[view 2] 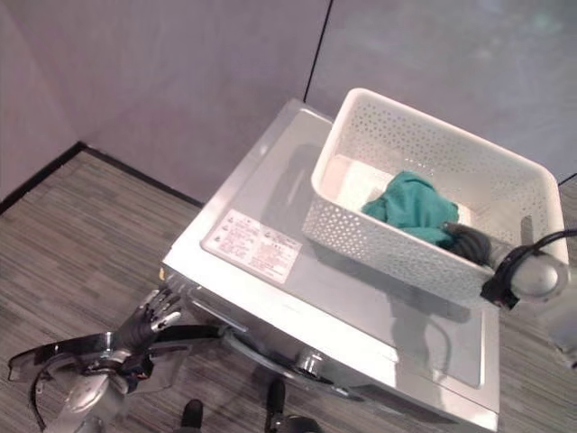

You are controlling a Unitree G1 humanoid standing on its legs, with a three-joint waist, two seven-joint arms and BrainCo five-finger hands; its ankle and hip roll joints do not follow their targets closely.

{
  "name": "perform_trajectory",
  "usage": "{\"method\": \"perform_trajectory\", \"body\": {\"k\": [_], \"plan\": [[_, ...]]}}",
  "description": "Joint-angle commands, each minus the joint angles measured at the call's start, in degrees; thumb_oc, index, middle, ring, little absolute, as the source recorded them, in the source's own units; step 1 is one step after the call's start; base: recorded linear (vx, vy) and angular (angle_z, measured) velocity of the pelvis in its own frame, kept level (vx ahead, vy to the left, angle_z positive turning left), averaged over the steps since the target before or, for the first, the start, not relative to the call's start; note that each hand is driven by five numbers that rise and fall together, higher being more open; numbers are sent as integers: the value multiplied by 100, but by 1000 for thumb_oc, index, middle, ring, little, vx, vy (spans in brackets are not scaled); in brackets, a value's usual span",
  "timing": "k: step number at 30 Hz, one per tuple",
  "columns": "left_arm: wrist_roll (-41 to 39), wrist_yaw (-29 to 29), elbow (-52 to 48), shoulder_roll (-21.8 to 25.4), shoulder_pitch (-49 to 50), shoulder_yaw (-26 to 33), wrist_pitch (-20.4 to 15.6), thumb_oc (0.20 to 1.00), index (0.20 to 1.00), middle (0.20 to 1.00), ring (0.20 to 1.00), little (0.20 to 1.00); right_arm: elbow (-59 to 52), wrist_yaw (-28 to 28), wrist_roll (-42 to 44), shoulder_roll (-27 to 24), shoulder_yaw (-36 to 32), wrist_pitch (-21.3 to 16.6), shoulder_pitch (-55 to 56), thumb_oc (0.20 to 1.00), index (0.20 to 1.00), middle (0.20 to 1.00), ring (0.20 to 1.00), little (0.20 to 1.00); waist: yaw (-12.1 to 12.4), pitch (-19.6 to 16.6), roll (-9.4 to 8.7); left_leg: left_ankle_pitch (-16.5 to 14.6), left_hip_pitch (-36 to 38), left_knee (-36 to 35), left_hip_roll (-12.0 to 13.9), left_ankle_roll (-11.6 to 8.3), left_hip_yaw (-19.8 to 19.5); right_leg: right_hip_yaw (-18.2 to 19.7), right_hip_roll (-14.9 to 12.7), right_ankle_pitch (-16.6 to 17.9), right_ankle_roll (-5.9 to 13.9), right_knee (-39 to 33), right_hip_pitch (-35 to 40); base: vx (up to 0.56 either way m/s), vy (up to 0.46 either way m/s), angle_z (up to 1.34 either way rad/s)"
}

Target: Grab the laundry basket,head to the washer,open it,put in the laundry and shut it.

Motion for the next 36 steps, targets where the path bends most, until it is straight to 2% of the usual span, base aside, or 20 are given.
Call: {"method": "perform_trajectory", "body": {"k": [1, 7, 11, 14, 24, 36], "plan": [[120, -211, -357, -26, -352, -79, -240, 1000, 1000, 1000, 1000, 1000, 433, 122, 444, 499, 962, -103, -237, 200, 200, 200, 200, 200, 157, 91, 293, 123, 167, 64, 581, -84, 309, -84, -179, -485, 357, 91, 322, 0, 0, 0], [113, -186, -393, -67, -209, 30, -196, 1000, 1000, 1000, 1000, 1000, 788, -137, 360, 635, 517, -44, -110, 200, 200, 200, 200, 200, 144, -85, 296, 52, 308, 64, 523, -41, 333, -81, -238, -460, 389, 77, 464, -3, 10, 0], [61, -187, -370, -147, -237, -35, -173, 1000, 1000, 1000, 1000, 1000, 1297, -361, 377, 476, 289, -24, -426, 200, 200, 200, 200, 200, 150, -163, 323, 47, 319, 64, 463, -26, 352, -39, -280, -399, 411, 58, 465, 0, 0, 0], [47, -186, -372, -197, -310, -147, -162, 1000, 1000, 1000, 1000, 1000, 1757, -566, 322, 230, 530, -53, -1223, 200, 200, 200, 200, 200, 152, -206, 326, 42, 314, 64, 438, -16, 392, -22, -299, -353, 431, 38, 455, -12, 20, -5], [63, -168, -231, -246, -547, -357, -120, 1000, 1000, 1000, 1000, 1000, 2428, -1249, 325, -35, 1091, -239, -3153, 200, 200, 200, 200, 200, 148, -259, 266, 10, 405, 64, 448, 4, 437, 44, -268, -368, 418, 38, 527, 4, 3, -3], [54, -181, -114, -202, -665, -442, -107, 1000, 1000, 1000, 1000, 1000, 2622, -1533, 456, -414, 1806, -366, -4711, 200, 200, 200, 200, 200, 127, -304, 197, -17, 457, 64, 481, 0, 500, 100, -240, -373, 430, 39, 541, 1, 2, -1]]}}
